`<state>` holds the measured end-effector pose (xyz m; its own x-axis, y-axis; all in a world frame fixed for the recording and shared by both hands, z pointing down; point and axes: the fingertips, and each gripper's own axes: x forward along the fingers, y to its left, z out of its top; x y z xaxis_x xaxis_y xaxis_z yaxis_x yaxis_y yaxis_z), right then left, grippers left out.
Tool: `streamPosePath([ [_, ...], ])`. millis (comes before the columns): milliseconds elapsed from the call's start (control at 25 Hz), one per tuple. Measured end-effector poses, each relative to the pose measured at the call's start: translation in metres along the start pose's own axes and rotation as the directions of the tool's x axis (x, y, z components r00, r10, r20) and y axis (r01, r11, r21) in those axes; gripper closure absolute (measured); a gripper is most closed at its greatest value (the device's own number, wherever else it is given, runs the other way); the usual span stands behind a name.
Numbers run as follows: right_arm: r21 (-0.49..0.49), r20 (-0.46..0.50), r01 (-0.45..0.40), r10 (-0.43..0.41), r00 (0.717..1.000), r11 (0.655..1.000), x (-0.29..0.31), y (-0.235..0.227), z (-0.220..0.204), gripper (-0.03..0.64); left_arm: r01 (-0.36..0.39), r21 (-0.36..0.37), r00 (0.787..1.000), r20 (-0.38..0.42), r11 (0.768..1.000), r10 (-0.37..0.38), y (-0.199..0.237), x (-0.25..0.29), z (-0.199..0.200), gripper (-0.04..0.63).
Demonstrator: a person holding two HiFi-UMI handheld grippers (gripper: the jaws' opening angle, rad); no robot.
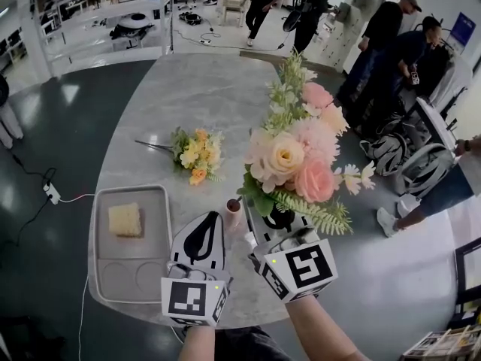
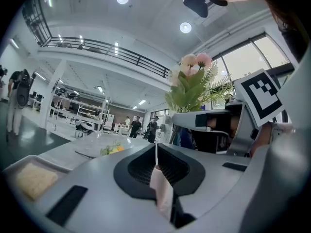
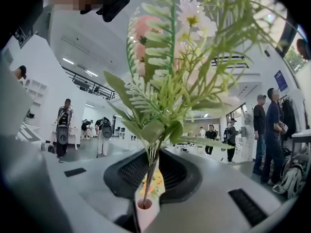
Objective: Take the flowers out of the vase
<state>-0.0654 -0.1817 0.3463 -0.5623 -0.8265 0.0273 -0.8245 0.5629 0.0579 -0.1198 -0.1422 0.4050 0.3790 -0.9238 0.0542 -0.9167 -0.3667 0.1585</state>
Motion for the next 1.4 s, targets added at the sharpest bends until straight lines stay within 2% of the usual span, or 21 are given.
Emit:
streamPosePath([
  [600,-0.016,-0.031,-0.043,0.043,0.999,0.999,0.004,0.003,0.021,0.545,-0.01,0.006,1.0,-0.012,1.0,0.01,0.009,0.002,0.022,0.58],
  [1040,-0.022,-0.044,-0.071,0.07,0.997,0.997,-0.004,0.006,0.027,0.545,0.001,0.015,1.0,-0.018,1.0,0.0,0.001,-0.002,0.023,0.58],
  [1280,-0.007,-0.061,-0.094,0.094,0.994,0.996,-0.012,0.011,0.034,0.545,0.018,0.025,1.0,-0.015,1.0,-0.018,-0.004,-0.007,0.036,0.58],
  [1400,0.005,-0.073,-0.109,0.109,0.991,0.994,-0.017,0.017,0.037,0.545,0.038,0.006,0.999,-0.011,0.999,-0.038,-0.006,-0.011,0.043,0.58],
])
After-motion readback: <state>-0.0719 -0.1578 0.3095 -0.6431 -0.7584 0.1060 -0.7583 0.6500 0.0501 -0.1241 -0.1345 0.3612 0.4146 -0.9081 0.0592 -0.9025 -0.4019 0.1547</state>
